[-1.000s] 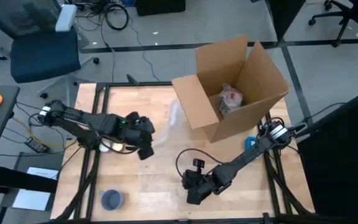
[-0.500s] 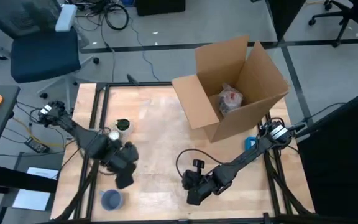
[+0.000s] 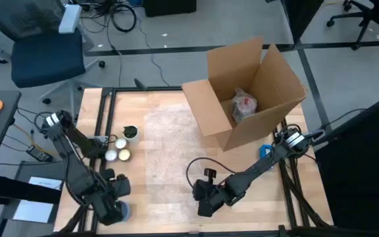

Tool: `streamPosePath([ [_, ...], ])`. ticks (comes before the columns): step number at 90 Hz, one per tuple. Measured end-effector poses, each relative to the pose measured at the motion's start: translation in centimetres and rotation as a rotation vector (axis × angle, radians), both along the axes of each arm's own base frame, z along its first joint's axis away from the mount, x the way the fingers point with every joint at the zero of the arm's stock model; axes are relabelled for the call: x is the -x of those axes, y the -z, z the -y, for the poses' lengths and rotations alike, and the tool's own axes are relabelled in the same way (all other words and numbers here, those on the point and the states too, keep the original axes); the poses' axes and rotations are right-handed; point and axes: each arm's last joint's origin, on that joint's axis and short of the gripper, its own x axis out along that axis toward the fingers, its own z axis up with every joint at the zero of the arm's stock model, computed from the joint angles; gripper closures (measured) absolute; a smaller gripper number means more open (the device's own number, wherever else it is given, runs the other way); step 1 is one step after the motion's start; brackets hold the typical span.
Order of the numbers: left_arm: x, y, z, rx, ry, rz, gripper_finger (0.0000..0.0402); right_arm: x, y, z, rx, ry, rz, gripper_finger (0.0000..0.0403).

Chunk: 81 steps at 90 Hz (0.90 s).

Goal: Wrap mug
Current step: Wrap the blue mug with bubble wrap

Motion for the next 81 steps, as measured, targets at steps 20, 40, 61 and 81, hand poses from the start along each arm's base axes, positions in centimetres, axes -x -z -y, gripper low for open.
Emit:
streamPosePath([
  [20, -0.4, 2.5, 1.5, -0.101, 0.018, -0.083, 0.0195, 0.0, 0.0, 0.0, -0.001, 0.0, 0.002, 0.0402],
  [40, -0.4, 2.8, 1.5, -0.122, 0.017, -0.101, 0.0215, 0.0, 0.0, 0.0, -0.006, 0.005, 0.005, 0.0401],
  [61, 0.0, 4.6, 1.1, -0.134, 0.019, -0.179, 0.0238, 0.0, -0.1, -0.2, -0.015, 0.003, 0.012, 0.0401],
  [81, 0.5, 6.0, 0.8, -0.138, 0.013, -0.243, 0.0239, 0.0, -0.1, -0.4, -0.024, -0.003, 0.024, 0.0402],
])
